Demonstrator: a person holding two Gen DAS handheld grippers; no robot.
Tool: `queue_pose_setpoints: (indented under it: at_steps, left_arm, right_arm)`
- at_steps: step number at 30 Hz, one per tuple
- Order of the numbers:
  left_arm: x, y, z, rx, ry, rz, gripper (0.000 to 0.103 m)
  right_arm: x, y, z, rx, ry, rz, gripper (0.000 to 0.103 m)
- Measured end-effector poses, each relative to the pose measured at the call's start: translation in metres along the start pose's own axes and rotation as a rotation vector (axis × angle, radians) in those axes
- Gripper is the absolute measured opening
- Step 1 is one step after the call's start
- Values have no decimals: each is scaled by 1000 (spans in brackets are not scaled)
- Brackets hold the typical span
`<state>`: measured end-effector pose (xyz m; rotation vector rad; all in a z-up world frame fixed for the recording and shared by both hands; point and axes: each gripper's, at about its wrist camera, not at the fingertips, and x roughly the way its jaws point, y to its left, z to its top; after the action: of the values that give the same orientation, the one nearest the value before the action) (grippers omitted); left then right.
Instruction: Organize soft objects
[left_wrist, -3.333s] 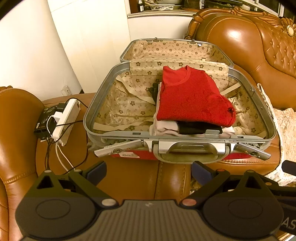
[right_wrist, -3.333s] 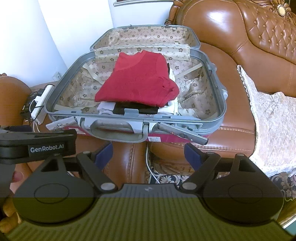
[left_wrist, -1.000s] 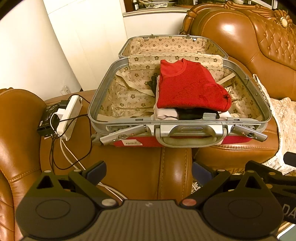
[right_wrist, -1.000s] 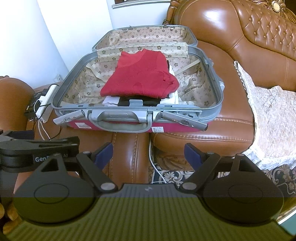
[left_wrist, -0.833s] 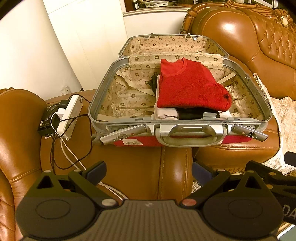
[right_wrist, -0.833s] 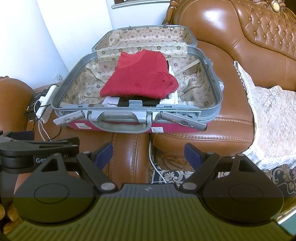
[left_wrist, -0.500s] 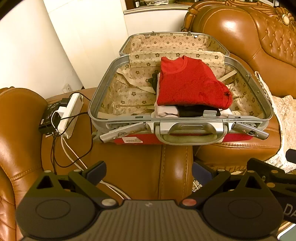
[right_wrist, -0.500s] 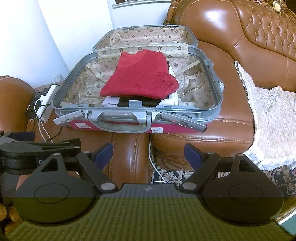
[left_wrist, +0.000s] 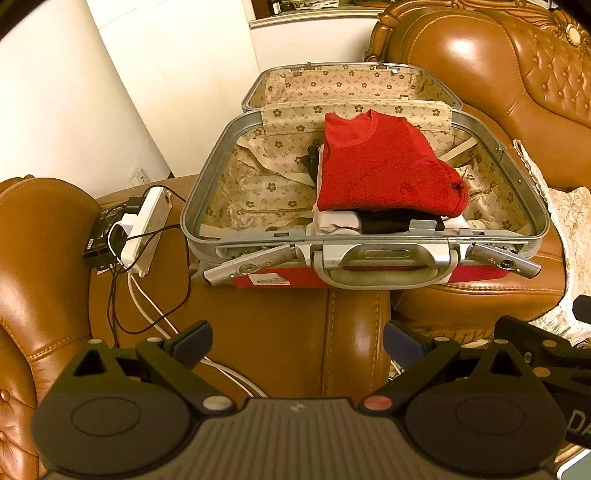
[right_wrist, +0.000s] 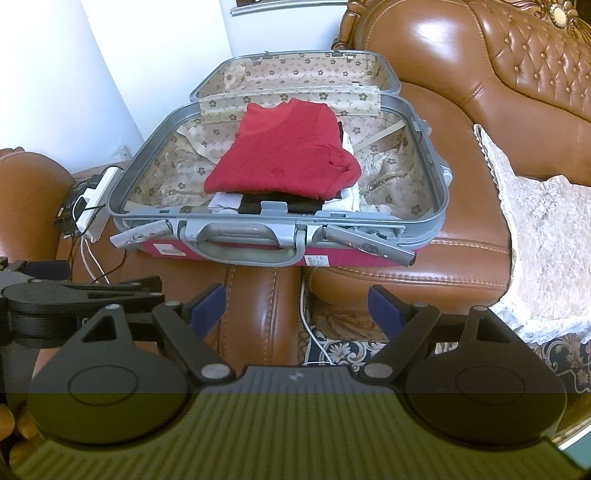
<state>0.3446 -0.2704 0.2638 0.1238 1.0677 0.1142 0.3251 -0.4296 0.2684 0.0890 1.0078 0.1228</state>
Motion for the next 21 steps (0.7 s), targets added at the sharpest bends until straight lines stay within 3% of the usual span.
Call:
queue_pose_setpoints:
  at_steps: [21]
  left_arm:
    - [2,-5,6,-9,8,17,101]
  right_arm:
    - [6,-5,1,11,24,6,92]
